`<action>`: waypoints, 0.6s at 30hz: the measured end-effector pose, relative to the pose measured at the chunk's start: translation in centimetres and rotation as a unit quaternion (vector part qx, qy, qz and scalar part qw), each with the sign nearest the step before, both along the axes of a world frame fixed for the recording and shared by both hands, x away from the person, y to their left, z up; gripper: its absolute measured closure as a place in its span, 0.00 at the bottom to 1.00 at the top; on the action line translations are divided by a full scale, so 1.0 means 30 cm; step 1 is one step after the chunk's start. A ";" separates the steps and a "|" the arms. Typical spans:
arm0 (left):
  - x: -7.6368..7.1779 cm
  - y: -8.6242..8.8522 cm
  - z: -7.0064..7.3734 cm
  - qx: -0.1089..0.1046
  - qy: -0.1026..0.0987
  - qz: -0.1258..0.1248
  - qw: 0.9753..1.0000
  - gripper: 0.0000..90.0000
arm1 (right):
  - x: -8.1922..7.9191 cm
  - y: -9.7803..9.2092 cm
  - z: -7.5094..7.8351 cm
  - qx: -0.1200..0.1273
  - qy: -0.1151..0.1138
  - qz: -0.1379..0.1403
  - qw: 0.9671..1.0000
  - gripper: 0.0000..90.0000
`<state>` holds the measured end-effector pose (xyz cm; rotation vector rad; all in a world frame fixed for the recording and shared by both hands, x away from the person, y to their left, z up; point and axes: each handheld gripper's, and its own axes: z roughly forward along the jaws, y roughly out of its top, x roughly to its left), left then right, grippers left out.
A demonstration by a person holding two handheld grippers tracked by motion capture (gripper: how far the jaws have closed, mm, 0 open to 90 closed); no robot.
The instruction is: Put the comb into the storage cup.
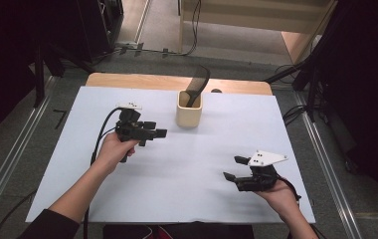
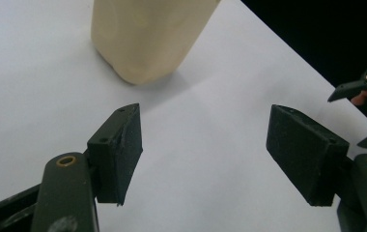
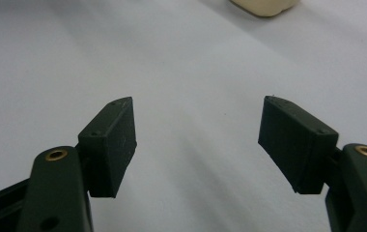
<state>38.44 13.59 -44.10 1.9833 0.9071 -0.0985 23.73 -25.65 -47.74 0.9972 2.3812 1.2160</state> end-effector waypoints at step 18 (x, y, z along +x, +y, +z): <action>-0.134 0.020 0.002 0.024 -0.015 -0.036 0.999 0.33 | 0.002 -0.001 0.000 0.003 0.002 -0.001 1.000 0.30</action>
